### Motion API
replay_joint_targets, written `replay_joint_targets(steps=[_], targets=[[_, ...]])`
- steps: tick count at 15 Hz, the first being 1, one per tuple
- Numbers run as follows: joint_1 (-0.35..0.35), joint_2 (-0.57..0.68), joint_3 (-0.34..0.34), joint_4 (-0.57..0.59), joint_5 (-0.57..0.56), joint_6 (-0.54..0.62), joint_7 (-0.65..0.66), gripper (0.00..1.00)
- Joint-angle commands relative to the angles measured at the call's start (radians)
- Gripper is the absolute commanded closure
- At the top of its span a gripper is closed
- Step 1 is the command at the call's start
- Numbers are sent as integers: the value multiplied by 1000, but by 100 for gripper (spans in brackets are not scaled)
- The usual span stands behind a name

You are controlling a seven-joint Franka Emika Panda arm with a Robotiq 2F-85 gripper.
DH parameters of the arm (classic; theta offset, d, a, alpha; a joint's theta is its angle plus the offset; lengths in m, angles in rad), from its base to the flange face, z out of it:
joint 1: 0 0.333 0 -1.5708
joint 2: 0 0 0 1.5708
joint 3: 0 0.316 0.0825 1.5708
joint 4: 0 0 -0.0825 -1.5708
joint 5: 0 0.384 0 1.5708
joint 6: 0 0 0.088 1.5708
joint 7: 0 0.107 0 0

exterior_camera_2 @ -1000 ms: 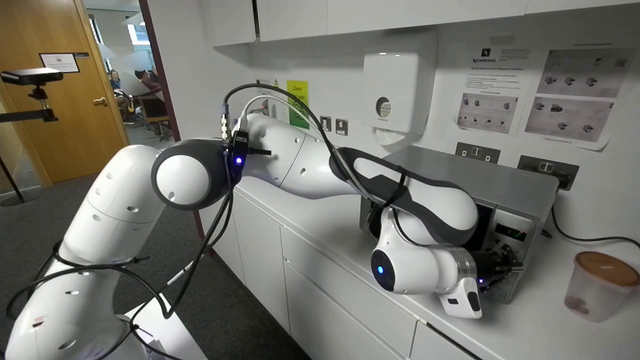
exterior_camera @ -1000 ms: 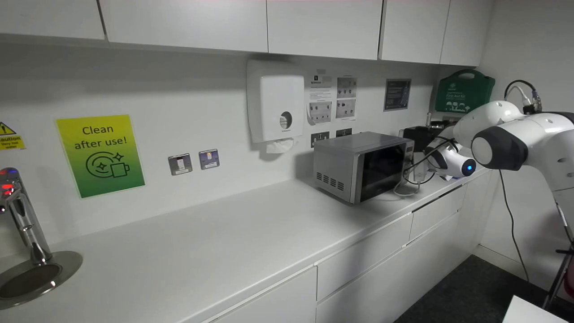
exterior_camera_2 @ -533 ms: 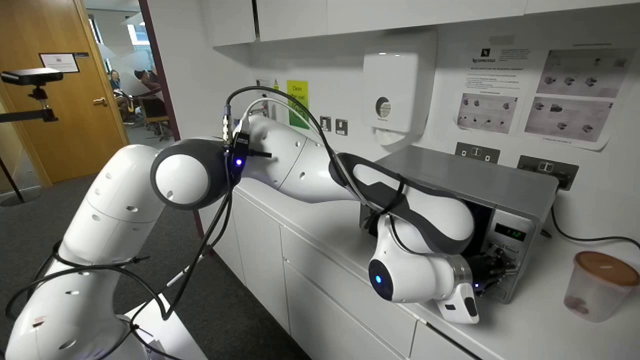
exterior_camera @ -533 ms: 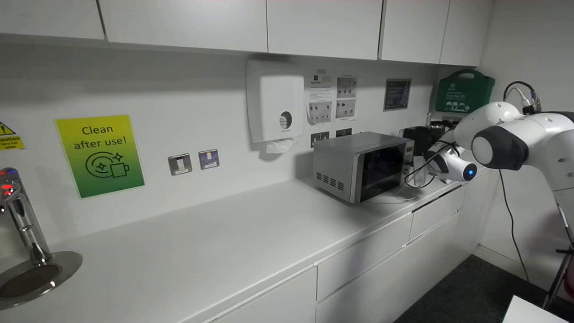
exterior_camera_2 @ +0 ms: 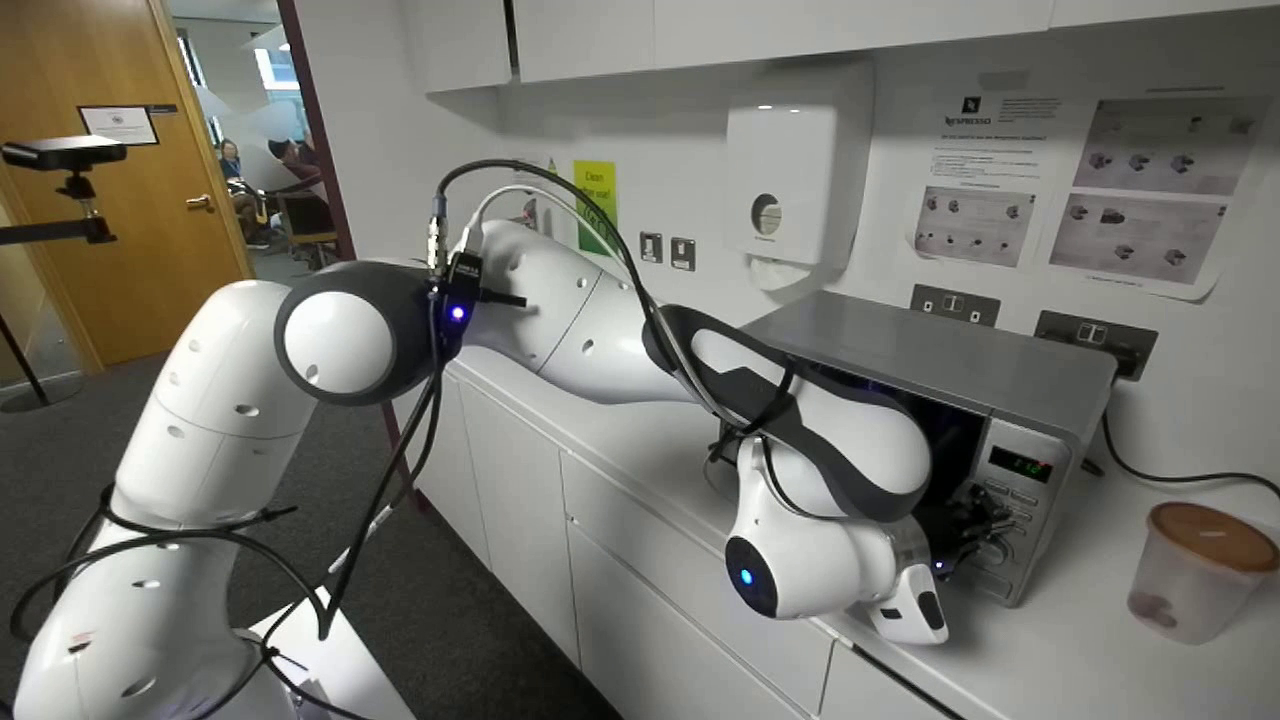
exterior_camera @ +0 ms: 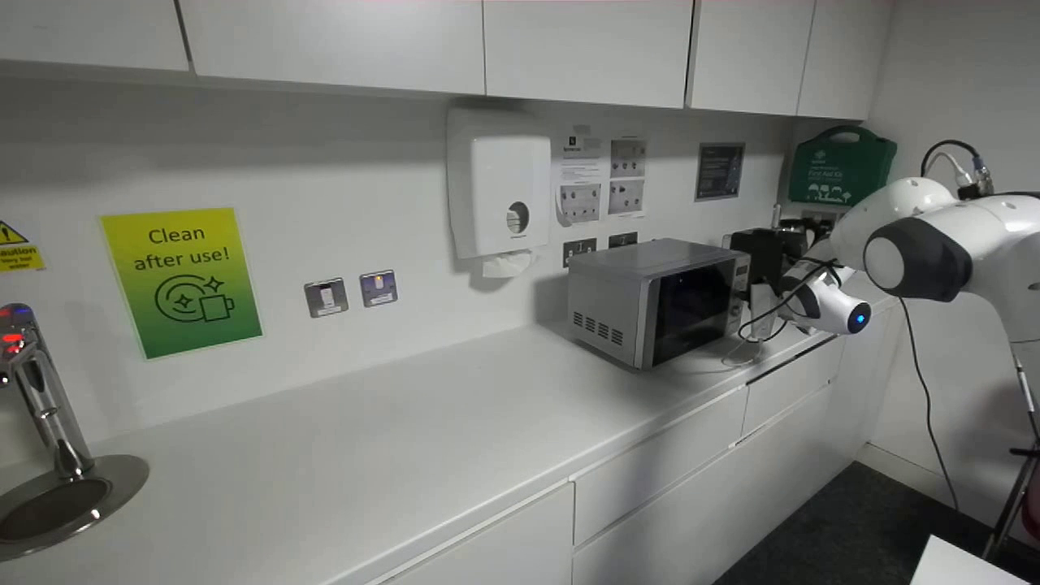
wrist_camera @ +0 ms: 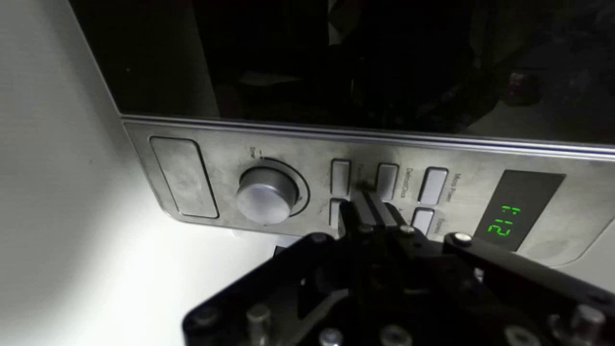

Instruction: Press a button on the right side of the microwave

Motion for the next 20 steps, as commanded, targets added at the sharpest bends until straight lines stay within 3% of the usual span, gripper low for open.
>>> replay_joint_targets(steps=[1, 8, 11, 15, 17, 20], targets=[[21, -88, -12, -86, -22, -81, -1, 100], [9, -81, -12, -45, -31, -57, 48, 100], [8, -93, -22, -72, -113, -38, 58, 100], [7, -165, -27, -149, -409, 12, 219, 100], [31, -249, -42, -267, -595, -3, 290, 100], [128, -343, -144, -405, -866, -14, 413, 100]])
